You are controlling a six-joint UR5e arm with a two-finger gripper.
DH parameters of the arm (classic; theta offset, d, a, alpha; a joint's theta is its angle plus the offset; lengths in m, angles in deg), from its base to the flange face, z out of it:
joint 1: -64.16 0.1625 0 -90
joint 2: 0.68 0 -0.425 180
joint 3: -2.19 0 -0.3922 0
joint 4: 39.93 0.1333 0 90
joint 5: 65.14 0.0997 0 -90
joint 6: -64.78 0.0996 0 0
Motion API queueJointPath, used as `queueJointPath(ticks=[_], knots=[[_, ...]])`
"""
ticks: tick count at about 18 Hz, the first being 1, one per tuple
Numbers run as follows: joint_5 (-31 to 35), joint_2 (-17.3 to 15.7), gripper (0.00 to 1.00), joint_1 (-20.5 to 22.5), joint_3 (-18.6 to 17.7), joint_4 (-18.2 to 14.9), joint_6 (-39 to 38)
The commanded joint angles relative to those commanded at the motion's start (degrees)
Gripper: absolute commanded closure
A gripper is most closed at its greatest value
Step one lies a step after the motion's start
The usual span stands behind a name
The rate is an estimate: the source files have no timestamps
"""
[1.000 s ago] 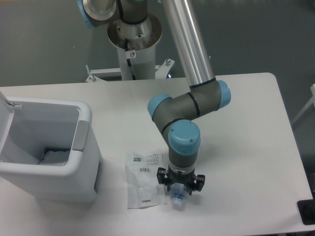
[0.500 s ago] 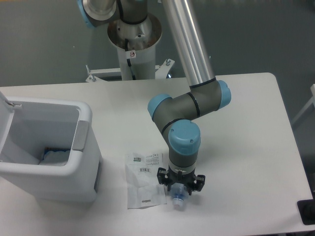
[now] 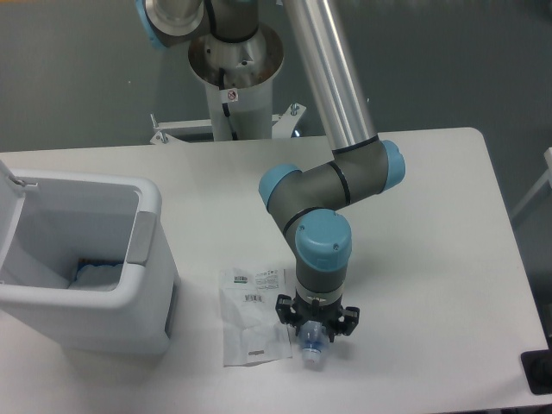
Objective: Place the trash in the trash can
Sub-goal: 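Close the gripper around the bottle's cap end, then lift the bottle and carry it over the white trash bin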
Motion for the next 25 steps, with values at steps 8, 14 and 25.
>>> queueJointPath(ticks=[8,14,25], knots=[[-0.1,-6.0,0.36,0.9,1.9,0.0,-0.4],[-1.7,-15.5,0.36,3.1,6.4,0.4,-10.3],[-2.7,-24.6,0.36,-5.5,14.4,3.2,-37.0]])
